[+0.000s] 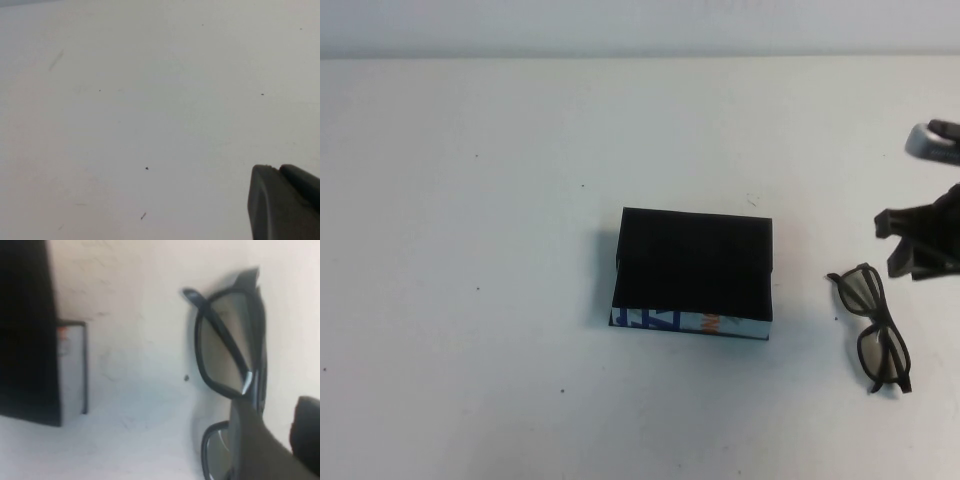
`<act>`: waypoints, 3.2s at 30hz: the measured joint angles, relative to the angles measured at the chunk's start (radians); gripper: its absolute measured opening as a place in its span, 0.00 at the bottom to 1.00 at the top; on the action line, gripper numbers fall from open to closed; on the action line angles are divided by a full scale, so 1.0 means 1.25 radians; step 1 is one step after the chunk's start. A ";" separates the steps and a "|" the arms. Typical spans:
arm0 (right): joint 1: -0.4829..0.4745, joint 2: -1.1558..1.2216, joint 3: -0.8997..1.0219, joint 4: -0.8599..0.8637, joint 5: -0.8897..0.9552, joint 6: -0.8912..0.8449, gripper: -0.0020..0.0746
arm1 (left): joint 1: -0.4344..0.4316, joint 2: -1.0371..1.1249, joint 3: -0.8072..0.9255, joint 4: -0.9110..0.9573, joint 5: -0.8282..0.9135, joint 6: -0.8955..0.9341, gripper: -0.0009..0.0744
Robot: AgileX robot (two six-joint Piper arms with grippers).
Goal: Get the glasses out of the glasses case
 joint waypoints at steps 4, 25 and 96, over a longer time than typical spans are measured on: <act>0.000 -0.149 0.013 -0.004 -0.049 -0.016 0.13 | 0.000 0.000 0.000 0.000 0.000 0.000 0.01; -0.002 -0.770 0.313 0.070 -0.145 -0.103 0.00 | 0.000 0.000 0.000 0.000 0.000 0.000 0.01; -0.002 -1.317 0.929 -0.125 -0.416 0.005 0.00 | 0.000 0.000 0.000 0.000 0.000 0.000 0.01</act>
